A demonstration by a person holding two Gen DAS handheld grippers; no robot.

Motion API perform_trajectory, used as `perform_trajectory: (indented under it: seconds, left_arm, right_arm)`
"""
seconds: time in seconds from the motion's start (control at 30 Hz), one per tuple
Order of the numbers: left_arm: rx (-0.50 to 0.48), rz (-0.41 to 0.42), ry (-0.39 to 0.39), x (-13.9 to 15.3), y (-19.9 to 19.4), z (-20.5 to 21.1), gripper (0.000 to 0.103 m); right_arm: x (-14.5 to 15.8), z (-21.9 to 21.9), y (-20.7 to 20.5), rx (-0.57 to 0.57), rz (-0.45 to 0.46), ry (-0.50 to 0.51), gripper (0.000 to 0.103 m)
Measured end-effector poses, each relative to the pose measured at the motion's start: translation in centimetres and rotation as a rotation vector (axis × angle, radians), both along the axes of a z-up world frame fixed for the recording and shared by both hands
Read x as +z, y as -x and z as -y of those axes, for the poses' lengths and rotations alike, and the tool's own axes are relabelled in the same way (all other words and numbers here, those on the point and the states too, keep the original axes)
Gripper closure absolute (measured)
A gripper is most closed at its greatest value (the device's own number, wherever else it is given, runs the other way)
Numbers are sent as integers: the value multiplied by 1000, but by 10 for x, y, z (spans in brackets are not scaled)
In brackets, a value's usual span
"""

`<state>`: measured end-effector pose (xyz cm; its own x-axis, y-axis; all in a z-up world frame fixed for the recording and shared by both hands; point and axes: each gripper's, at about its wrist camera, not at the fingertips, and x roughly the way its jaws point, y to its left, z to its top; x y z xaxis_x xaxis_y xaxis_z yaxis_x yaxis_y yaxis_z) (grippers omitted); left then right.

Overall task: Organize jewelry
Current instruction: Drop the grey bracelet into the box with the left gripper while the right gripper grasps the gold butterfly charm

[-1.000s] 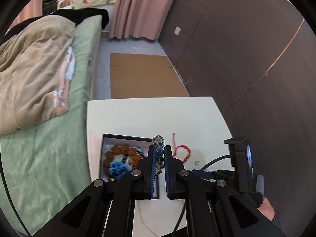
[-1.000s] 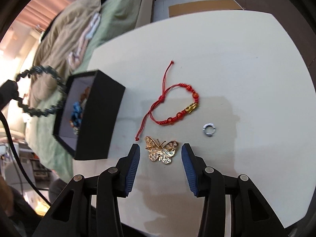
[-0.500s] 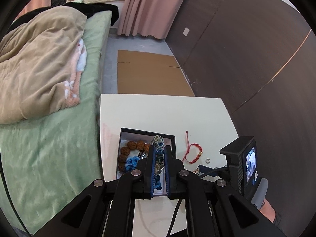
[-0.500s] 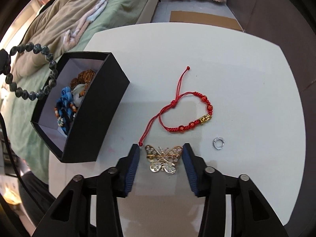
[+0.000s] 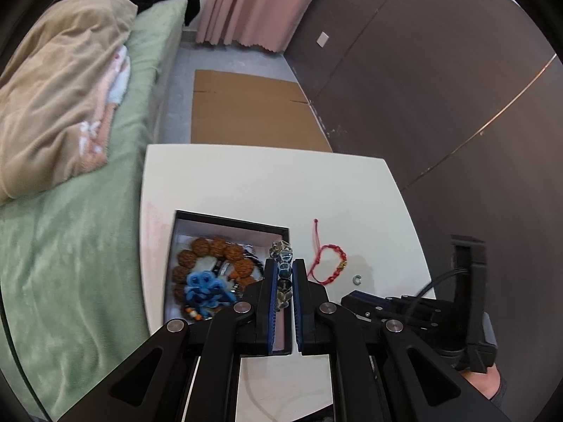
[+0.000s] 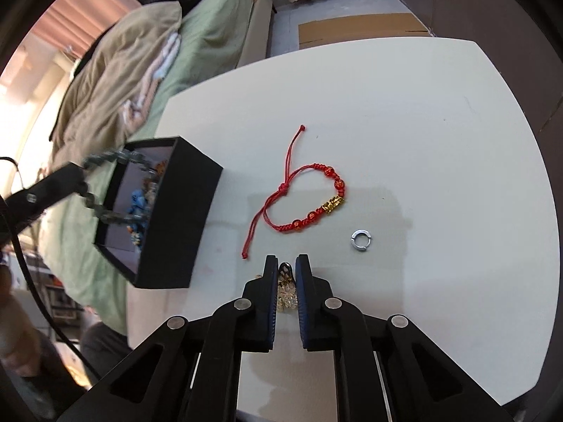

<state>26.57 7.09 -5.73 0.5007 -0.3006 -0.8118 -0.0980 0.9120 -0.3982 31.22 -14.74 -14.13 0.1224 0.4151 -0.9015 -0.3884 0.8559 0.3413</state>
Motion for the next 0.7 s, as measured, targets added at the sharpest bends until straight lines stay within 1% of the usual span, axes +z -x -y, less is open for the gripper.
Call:
perform_trajectory:
  seconds: [0.17,0.27,0.47,0.6,0.7]
  left_arm:
    - [-4,-19,15,-9,-8,5,95]
    - [4,-35,40,-17,-15,5,95]
    - [44,-98,47,-28,-18,-4,94]
    - [85,-74,46,-21,-6,-20,94]
    - [113,-57,48,-14,5,-35,94]
  right_arm:
    - [16,7,3,-16,18,-60,92]
    - [31,5,2,-20,50,-78,92]
    - [62,-3,6,-1,103,-107,92]
    - [75,-15,11,26,125,-130,92]
    - [78,-28,15,50,126,-146,92]
